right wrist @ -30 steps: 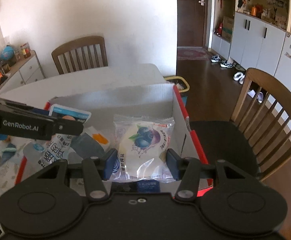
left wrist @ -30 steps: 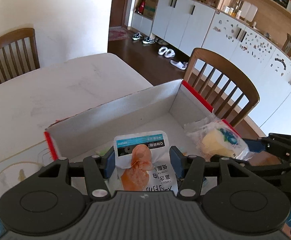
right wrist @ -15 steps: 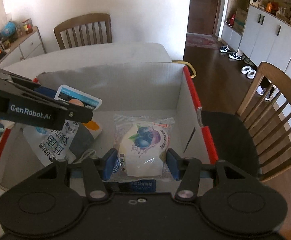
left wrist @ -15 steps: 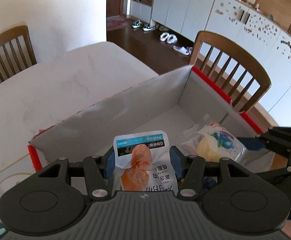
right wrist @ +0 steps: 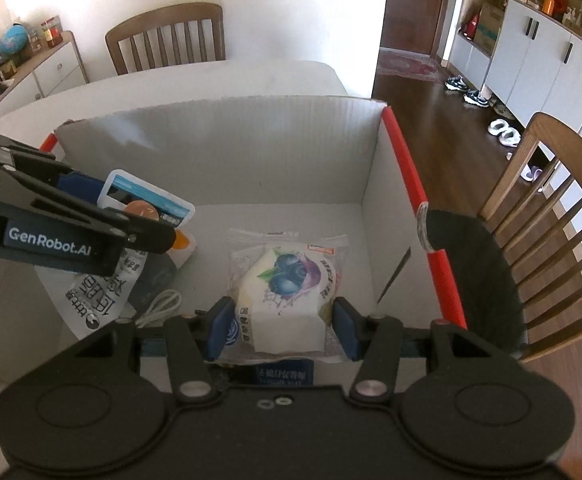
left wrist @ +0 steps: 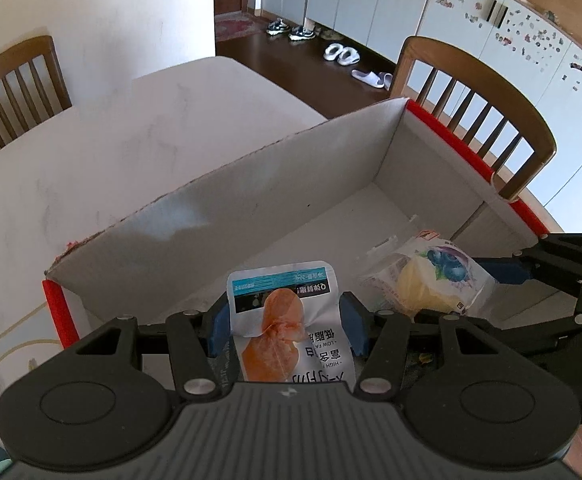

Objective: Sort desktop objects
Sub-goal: 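Carry the meat-snack packet and bread bag over the red shoebox with both tools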

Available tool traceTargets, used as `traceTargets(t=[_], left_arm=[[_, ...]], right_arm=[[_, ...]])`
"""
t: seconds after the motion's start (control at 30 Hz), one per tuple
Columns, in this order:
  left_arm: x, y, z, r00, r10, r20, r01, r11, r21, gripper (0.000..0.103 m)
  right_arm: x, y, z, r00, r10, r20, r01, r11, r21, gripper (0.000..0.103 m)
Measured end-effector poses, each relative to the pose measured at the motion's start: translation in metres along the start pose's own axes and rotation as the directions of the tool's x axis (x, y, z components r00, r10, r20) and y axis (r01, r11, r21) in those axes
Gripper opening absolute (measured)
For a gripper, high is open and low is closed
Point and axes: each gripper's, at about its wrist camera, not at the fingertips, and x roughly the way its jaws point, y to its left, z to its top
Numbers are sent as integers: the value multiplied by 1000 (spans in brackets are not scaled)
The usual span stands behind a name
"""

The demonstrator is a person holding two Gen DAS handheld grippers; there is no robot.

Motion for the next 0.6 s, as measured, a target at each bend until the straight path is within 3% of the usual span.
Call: traceTargets(t=[0.33, 0.6], left_arm=[[10, 0, -1, 998, -13, -55, 13, 1000, 1, 58], [13, -5, 1, 998, -4, -55, 4, 1000, -7, 61]], right_arm=[[5, -2, -1, 1000, 0, -17, 0, 1000, -8, 54], [0, -5, -4, 1000, 20, -2, -20, 1000, -7, 56]])
